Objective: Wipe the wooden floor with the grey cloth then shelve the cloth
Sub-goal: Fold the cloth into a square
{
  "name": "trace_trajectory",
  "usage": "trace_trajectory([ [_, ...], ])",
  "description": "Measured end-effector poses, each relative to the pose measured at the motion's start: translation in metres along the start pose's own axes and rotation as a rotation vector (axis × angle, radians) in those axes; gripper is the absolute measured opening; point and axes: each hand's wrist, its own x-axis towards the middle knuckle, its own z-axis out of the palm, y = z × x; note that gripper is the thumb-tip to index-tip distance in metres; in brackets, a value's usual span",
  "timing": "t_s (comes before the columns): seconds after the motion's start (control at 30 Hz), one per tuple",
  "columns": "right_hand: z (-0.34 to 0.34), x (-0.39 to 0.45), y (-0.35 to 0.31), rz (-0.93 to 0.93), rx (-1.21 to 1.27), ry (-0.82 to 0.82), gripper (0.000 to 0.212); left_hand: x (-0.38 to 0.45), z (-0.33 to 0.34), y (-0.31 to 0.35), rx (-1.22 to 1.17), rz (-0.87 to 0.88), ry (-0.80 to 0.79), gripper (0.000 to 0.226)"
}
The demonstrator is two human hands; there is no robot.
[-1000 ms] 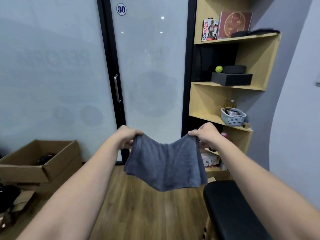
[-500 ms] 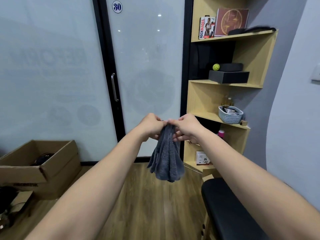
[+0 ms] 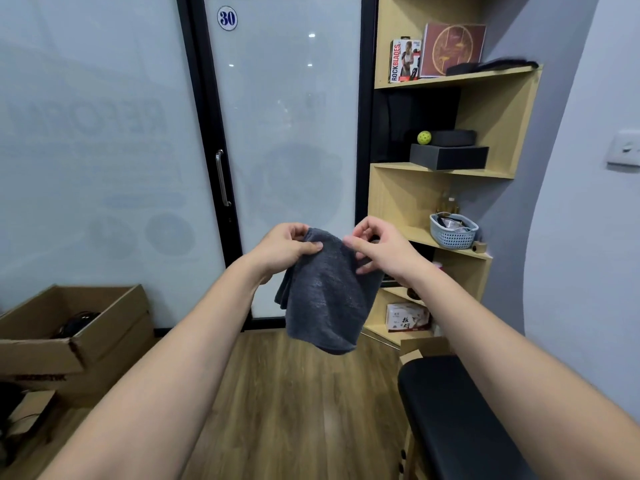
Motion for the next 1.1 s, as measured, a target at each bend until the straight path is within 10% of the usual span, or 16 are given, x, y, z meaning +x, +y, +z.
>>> trace_trajectory([
  [0.17, -0.017, -0.004, 0.021, -0.067, -0.497, -0.122, 0.025, -0.009, -0.009, 0.003, -0.074, 0.1, 0.013, 0.012],
  [0.53, -0.003, -0.008, 0.018, -0.024, 0.029, -0.193, 0.021, -0.023, -0.039, 0.004, -0.232, 0.112, 0.001, 0.015],
  [0.77, -0.01, -0.005, -0.005, -0.063, -0.387, -0.229, 0.024, -0.033, -0.054, 0.006, -0.059, 0.151, 0.049, 0.012],
  [0.97, -0.014, 0.008, -0.059, -0.351, 0.213, 0.185, 0.027, -0.031, -0.057, 0.035, -0.016, 0.39, 0.248, 0.017],
  [1.1, 0.016, 0.005, -0.041, -0.087, 0.516, 0.091, 0.025, -0.03, -0.047, 0.046, -0.115, 0.432, 0.314, 0.015],
])
